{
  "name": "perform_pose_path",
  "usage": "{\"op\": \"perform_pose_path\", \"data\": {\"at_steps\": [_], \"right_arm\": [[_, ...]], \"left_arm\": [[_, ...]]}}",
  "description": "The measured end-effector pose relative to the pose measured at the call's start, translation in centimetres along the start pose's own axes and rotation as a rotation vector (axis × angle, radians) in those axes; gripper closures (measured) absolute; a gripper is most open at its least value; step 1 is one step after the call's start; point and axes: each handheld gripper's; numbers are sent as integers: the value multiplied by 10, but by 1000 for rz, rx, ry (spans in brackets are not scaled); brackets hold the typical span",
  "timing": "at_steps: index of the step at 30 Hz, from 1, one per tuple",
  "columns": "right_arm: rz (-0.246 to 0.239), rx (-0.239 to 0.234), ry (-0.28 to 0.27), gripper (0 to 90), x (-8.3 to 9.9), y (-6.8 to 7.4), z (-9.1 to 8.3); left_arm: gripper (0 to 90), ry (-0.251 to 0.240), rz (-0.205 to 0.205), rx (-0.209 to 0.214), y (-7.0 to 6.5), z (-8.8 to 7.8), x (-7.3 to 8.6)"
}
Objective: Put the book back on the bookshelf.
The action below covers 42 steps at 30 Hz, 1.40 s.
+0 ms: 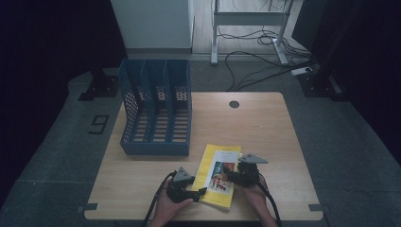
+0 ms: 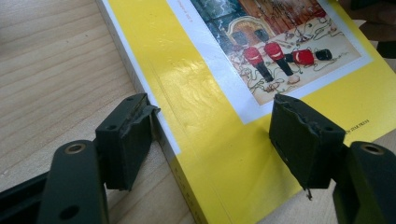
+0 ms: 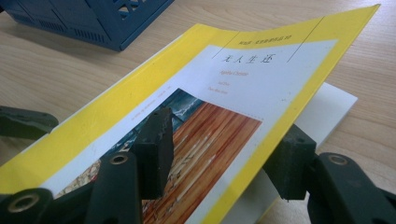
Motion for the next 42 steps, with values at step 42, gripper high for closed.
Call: {"op": "perform_pose_path", "data": {"at_steps": [42], "right_arm": [[23, -16, -52, 373, -1, 15, -25]], "left_arm": [[295, 0, -2, 5, 1, 0, 0]]}}
Point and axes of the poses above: each handheld gripper's, and its own axes: z roughly forward along the jaws, x roughly out of its underside, y roughly to its left, and after that the axes turned 6 degrees about -x, right-handed
